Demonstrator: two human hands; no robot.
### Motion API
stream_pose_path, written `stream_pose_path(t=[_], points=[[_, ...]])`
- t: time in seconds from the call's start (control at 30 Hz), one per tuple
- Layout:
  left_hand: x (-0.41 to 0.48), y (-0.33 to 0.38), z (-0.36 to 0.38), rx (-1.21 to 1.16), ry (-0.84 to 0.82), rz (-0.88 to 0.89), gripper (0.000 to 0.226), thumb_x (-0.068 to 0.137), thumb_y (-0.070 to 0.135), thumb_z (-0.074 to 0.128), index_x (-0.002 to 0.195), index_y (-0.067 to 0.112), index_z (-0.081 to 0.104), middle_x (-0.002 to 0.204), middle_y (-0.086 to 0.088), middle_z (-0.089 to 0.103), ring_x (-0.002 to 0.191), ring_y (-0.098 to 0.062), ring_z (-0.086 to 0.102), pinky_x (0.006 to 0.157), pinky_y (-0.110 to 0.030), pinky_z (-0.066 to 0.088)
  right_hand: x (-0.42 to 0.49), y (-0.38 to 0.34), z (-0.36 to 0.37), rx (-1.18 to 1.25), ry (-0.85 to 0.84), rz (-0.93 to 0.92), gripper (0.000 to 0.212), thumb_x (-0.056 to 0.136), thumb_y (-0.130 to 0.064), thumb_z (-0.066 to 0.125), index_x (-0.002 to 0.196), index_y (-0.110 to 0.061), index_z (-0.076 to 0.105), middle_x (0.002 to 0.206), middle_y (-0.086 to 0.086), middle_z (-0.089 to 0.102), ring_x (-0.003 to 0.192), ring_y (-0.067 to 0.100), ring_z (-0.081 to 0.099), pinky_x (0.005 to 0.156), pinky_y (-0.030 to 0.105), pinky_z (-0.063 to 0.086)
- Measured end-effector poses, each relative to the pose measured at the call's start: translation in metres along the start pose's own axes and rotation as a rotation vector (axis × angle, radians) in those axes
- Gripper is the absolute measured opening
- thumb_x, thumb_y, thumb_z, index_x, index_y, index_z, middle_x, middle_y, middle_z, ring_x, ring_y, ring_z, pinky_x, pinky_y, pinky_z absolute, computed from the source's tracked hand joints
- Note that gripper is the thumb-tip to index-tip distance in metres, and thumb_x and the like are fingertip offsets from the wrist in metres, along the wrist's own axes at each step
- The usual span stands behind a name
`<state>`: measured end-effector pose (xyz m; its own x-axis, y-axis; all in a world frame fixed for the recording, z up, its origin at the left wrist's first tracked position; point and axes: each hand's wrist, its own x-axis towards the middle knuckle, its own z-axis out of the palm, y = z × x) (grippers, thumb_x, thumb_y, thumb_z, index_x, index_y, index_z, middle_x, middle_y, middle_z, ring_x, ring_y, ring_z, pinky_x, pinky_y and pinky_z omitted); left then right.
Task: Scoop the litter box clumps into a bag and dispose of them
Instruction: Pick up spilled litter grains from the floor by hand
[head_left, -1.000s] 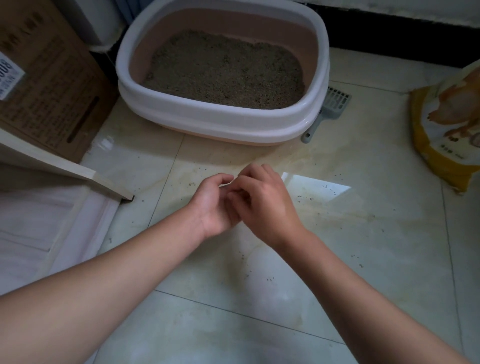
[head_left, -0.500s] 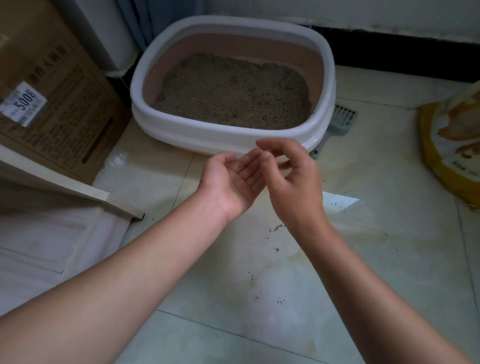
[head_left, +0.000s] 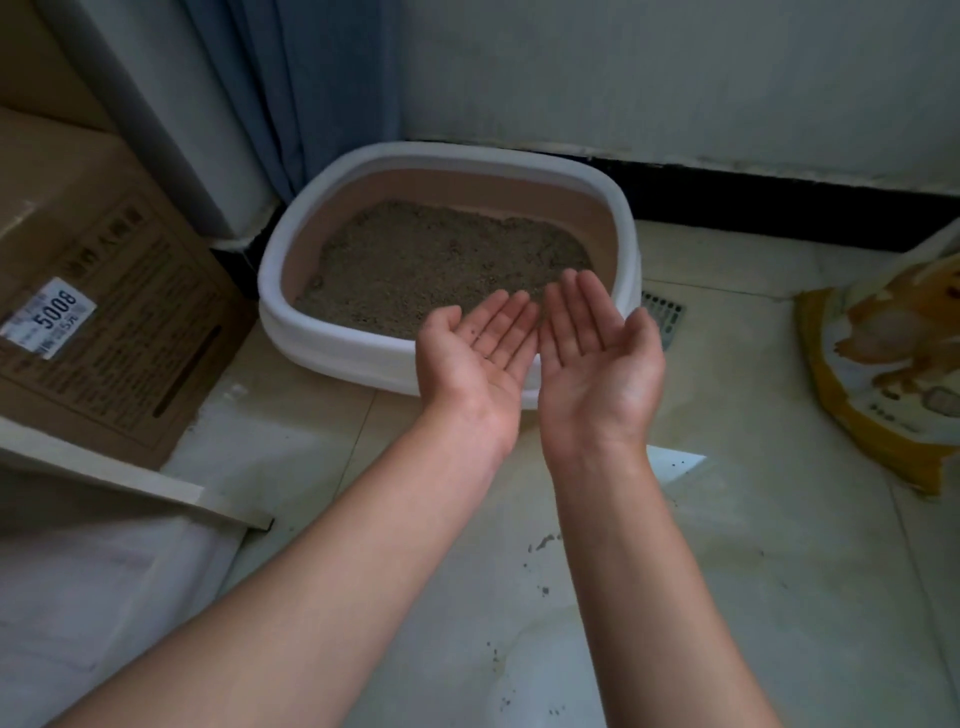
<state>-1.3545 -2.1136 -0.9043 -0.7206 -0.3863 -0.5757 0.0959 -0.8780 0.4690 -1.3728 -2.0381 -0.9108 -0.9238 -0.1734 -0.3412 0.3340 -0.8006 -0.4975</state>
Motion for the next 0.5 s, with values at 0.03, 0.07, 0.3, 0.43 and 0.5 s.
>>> stream_pose_path(t=[0.03,0.07,0.3,0.43,0.5], points=[[0.000,-0.001,0.002,0.000,-0.003,0.011,0.047,0.101,0.028,0.034,0.119,-0.005,0.063,0.112,-0.022,0.072,0.107,-0.031,0.069,0.103,-0.040,0.050,0.000,0.000,0.002,0.037,0.019,-0.003,0.055,0.106,-0.036,0.026,0.127,0.001,0.061,0.117,0.013,0.072,0.113,0.023,0.067,0.106,0.036,0.046],[0.000,-0.002,0.005,-0.006,-0.002,0.020,0.047,0.101,0.028,0.033,0.119,-0.004,0.063,0.112,-0.022,0.072,0.108,-0.031,0.069,0.102,-0.039,0.051,-0.001,0.001,0.003,0.061,0.041,-0.011,0.055,0.106,-0.036,0.026,0.125,0.001,0.062,0.115,0.013,0.072,0.112,0.023,0.068,0.106,0.036,0.046],[-0.017,-0.001,0.030,-0.056,0.024,0.036,0.050,0.101,0.028,0.030,0.120,-0.004,0.063,0.115,-0.021,0.071,0.109,-0.030,0.069,0.102,-0.039,0.050,-0.004,-0.012,0.019,0.277,0.158,0.005,0.053,0.104,-0.035,0.029,0.110,0.001,0.067,0.112,0.017,0.073,0.107,0.027,0.070,0.106,0.041,0.047],[-0.041,0.015,0.048,-0.097,0.051,0.041,0.049,0.101,0.028,0.030,0.115,-0.003,0.065,0.110,-0.020,0.073,0.105,-0.030,0.071,0.100,-0.040,0.052,-0.020,-0.028,0.043,0.326,0.165,0.047,0.054,0.102,-0.038,0.030,0.108,0.001,0.068,0.110,0.017,0.073,0.108,0.028,0.069,0.107,0.042,0.046],[-0.061,0.026,0.065,-0.103,0.069,0.048,0.048,0.101,0.028,0.030,0.113,-0.002,0.066,0.106,-0.019,0.074,0.103,-0.030,0.072,0.101,-0.041,0.052,-0.033,-0.042,0.064,0.334,0.180,0.065,0.053,0.102,-0.037,0.031,0.107,0.000,0.068,0.110,0.016,0.073,0.108,0.028,0.069,0.107,0.042,0.046]])
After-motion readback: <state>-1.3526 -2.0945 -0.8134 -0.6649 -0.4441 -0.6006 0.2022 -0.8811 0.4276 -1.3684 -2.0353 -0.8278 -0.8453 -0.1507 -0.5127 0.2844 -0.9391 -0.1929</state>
